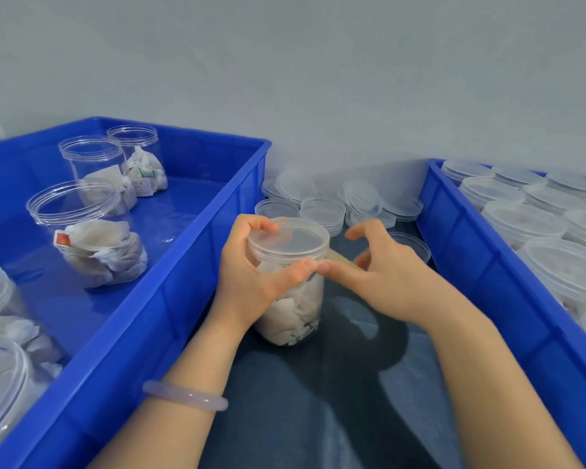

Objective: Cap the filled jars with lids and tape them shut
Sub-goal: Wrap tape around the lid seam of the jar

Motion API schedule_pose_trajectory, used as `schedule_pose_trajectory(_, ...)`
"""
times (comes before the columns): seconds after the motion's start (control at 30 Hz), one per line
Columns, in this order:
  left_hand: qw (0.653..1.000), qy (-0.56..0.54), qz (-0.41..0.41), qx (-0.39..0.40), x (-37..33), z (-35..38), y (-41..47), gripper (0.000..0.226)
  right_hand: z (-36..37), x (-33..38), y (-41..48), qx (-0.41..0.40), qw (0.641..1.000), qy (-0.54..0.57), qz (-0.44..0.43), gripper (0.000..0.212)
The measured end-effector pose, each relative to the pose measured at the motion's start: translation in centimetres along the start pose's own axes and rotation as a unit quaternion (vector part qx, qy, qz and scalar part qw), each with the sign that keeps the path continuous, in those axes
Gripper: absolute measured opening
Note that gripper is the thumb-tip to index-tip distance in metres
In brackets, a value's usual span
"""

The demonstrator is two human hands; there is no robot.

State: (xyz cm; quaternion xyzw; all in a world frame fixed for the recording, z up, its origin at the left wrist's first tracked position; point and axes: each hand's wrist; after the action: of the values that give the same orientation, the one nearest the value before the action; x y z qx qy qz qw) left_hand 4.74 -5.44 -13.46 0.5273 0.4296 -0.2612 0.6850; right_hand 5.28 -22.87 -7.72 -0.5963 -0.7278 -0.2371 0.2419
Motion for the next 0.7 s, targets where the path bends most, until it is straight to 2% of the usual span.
schedule_pose_trajectory(0.07, 1.000, -0.015, -0.005, 0.022, 0.0, 0.0, 0.0, 0.054, -0.8, -0.3, -0.2, 0.033, 0.999, -0.033, 0.016, 0.105)
schedule_pose_trajectory(0.1, 0.999, -0.025, -0.008, 0.029, 0.0, 0.0, 0.1, 0.053, -1.1, -0.4, -0.2, 0.041, 0.999, -0.031, 0.012, 0.100)
schedule_pose_trajectory(0.2, 0.996, -0.071, -0.029, 0.038, 0.2, -0.2, 0.3, 0.050, -2.0, -0.3, -0.6, 0.071, 0.997, 0.021, -0.029, 0.063)
schedule_pose_trajectory(0.3, 0.990, -0.117, -0.060, 0.041, 0.4, -0.5, 0.4, 0.048, -3.0, -0.1, -1.0, 0.069, 0.995, 0.040, -0.068, 0.047)
schedule_pose_trajectory(0.43, 0.977, -0.174, -0.111, 0.046, 0.5, 0.0, -0.1, 0.049, -3.3, -0.1, -0.9, -0.011, 0.997, 0.020, -0.073, 0.042)
schedule_pose_trajectory(0.57, 0.967, -0.196, -0.144, 0.072, 0.4, 0.5, -0.4, 0.050, -3.1, -0.5, -0.6, -0.036, 0.998, 0.013, -0.048, 0.044)
schedule_pose_trajectory(0.7, 0.955, -0.214, -0.176, 0.108, 0.3, 0.6, -0.5, 0.077, -2.5, -0.9, -0.3, -0.037, 0.998, 0.023, -0.036, 0.054)
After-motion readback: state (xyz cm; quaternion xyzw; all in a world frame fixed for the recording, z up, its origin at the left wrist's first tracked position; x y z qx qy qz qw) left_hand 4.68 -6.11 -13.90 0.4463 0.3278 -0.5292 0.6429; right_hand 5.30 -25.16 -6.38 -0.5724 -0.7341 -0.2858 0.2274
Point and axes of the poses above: each hand's wrist, its own y-axis towards the middle knuckle, its own z-axis out of the palm, x = y × z, and after that the axes turned 5 degrees about -x, right-handed
